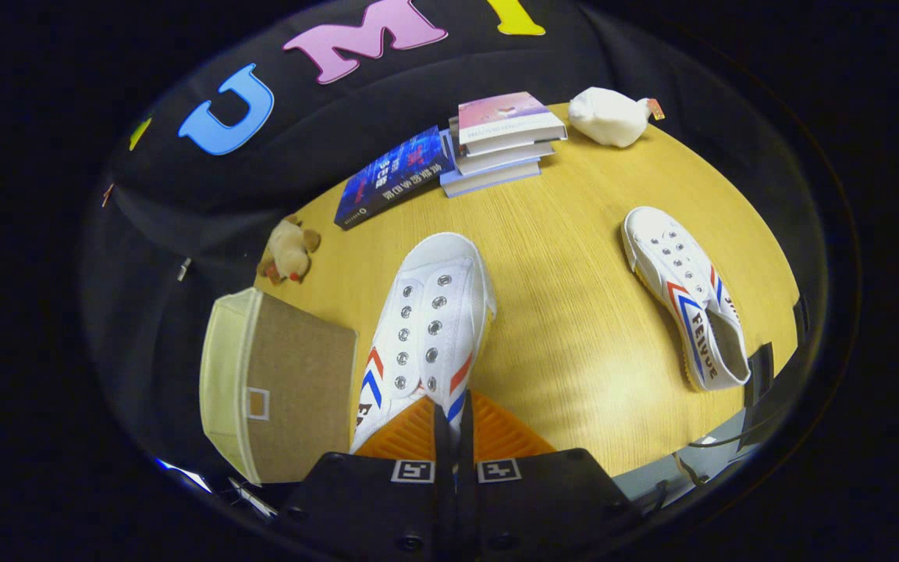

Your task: Open the storage box then place both shoes into the box .Put the left shoe in first, then the right shoe, with the right side of both shoes facing outward in a uniform manner.

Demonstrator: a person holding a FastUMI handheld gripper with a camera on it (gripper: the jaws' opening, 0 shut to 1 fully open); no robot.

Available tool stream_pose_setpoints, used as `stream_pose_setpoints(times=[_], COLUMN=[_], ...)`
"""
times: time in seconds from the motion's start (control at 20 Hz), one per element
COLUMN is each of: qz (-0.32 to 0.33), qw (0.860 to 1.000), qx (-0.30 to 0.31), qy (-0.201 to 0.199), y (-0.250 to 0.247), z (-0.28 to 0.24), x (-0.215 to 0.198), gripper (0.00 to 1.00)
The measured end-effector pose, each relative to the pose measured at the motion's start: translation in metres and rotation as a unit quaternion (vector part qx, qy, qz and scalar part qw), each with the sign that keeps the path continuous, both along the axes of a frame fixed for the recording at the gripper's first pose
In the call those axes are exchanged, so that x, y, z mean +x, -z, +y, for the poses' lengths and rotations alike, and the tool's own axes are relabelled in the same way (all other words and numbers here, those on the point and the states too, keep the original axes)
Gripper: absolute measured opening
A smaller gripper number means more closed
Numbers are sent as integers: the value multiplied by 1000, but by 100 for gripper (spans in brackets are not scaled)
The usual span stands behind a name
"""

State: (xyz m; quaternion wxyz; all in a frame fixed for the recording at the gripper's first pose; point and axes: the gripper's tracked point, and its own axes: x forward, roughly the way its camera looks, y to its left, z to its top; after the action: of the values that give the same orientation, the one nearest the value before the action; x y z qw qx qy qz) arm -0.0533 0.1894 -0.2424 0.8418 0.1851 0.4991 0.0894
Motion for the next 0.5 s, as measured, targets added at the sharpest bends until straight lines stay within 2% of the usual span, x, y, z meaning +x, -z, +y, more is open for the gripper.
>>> stream_pose_setpoints(times=[0.15,0.3,0.4,0.5], qz=[-25,-39,-36,-37], qw=[1000,998,997,995], qx=[8,44,72,86], qy=[0,-3,-3,-25], y=[-52,-92,-106,-114], z=[17,56,89,123], x=[-2,-8,-17,-28], gripper=[5,5,5,5])
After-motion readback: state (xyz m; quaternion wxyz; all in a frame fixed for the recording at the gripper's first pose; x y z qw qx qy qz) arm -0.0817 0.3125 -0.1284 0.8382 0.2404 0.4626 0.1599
